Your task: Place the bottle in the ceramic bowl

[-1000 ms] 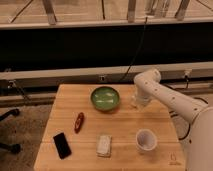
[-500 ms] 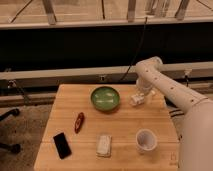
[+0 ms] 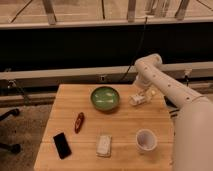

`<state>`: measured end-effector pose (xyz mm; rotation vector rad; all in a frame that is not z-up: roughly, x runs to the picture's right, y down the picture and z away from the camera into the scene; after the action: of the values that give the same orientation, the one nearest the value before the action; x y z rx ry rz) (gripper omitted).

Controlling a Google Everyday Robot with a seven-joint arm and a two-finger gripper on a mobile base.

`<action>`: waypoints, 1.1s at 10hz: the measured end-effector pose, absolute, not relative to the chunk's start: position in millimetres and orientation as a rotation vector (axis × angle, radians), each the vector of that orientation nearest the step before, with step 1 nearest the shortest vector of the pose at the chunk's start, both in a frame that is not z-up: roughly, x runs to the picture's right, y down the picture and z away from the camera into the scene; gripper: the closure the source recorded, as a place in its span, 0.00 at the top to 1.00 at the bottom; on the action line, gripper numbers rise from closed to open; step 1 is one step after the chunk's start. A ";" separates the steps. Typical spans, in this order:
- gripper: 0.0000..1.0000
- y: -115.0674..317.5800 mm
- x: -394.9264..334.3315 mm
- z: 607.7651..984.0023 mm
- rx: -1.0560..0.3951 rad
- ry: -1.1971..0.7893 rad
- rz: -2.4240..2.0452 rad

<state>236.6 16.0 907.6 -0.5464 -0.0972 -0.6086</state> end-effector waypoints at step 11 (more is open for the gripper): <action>0.43 38.4 277.3 978.4 -0.687 -0.033 -0.540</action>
<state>277.3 38.4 978.4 -0.6865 -0.0328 -0.5395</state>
